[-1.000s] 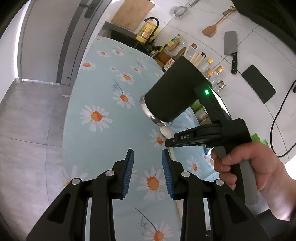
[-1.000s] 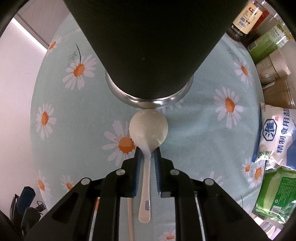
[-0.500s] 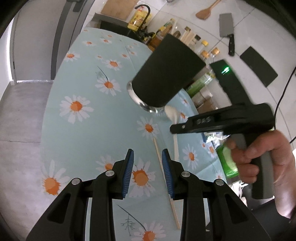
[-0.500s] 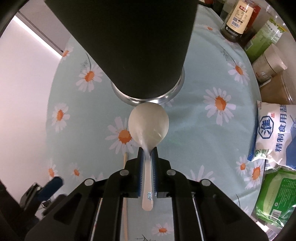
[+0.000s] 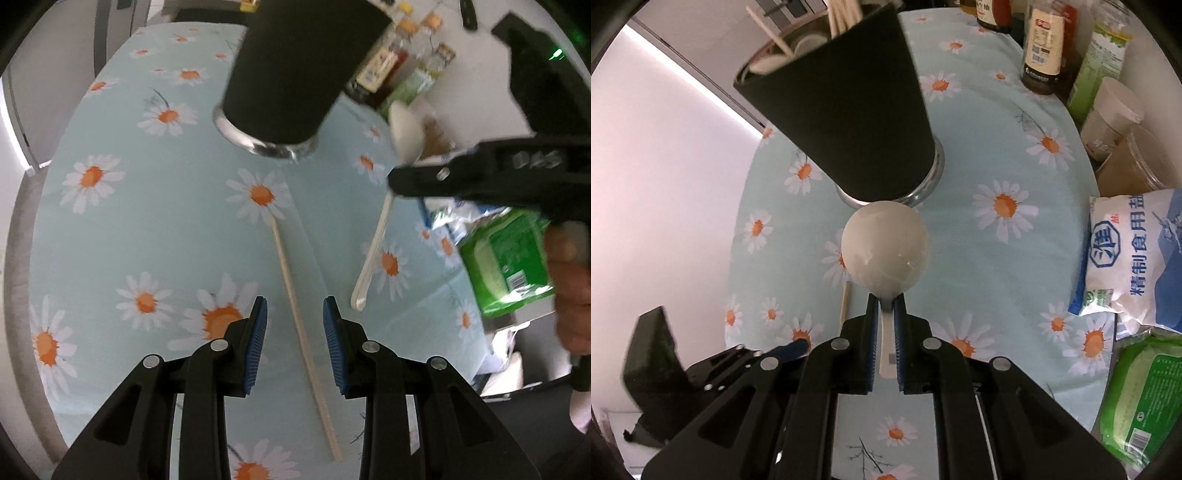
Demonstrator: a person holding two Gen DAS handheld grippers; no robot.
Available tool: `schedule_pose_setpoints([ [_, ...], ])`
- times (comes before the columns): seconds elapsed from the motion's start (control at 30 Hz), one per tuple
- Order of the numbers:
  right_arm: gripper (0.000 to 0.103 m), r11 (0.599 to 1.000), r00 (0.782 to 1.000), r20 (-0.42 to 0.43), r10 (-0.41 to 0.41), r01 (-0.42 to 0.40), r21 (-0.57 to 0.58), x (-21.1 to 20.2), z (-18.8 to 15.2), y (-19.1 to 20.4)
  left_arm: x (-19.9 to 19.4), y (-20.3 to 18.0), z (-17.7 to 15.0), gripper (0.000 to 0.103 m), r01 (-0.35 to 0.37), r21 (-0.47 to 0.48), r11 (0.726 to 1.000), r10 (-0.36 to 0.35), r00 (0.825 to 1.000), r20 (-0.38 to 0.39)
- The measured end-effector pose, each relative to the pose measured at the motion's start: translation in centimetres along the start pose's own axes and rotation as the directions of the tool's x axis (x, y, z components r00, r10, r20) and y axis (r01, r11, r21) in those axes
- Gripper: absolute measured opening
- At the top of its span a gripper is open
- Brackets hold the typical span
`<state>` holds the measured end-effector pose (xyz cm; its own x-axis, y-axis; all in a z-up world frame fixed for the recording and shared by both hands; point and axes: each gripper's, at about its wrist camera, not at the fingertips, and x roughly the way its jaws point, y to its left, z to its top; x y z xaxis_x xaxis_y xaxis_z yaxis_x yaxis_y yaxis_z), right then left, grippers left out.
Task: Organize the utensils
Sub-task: 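Close the right gripper on the white spoon handle while the left gripper closes on a wooden chopstick, then carry the white spoon and chopstick up over the black holder and lower them in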
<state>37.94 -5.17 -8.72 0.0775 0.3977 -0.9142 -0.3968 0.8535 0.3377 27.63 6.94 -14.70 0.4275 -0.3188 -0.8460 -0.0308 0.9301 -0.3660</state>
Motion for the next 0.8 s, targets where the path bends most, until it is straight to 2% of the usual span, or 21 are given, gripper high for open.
schedule_pose_setpoints([
  [0.17,0.009,0.999,0.999,0.038,0.037,-0.037,-0.015,-3.1,0.0,-2.2,1.3,-1.8,0.5,0.030,-0.092,0.021,0.996,0.093,0.994,-0.052],
  [0.43,0.009,0.994,0.992,0.084,0.096,-0.092,-0.054,-5.9,-0.3,-4.1,3.0,-3.3,1.5,0.028,-0.222,0.010,0.975,0.222,0.968,-0.113],
  [0.5,0.009,0.993,0.989,0.098,0.108,-0.102,-0.065,-6.8,-0.4,-4.5,3.1,-3.4,1.6,0.017,-0.249,0.003,0.968,0.248,0.961,-0.122],
  [0.53,0.009,0.992,0.988,0.102,0.111,-0.105,-0.067,-7.0,-0.4,-4.6,3.2,-3.4,1.7,0.011,-0.260,-0.006,0.966,0.257,0.958,-0.128],
  [0.63,0.009,0.990,0.986,0.117,0.123,-0.114,-0.079,-8.0,-0.5,-5.1,3.2,-3.1,1.9,0.005,-0.269,-0.038,0.962,0.261,0.955,-0.144],
  [0.8,0.009,0.987,0.982,0.118,0.146,-0.136,-0.090,-8.8,-0.7,-5.7,3.3,-2.9,2.2,0.004,-0.271,-0.072,0.960,0.256,0.952,-0.165],
])
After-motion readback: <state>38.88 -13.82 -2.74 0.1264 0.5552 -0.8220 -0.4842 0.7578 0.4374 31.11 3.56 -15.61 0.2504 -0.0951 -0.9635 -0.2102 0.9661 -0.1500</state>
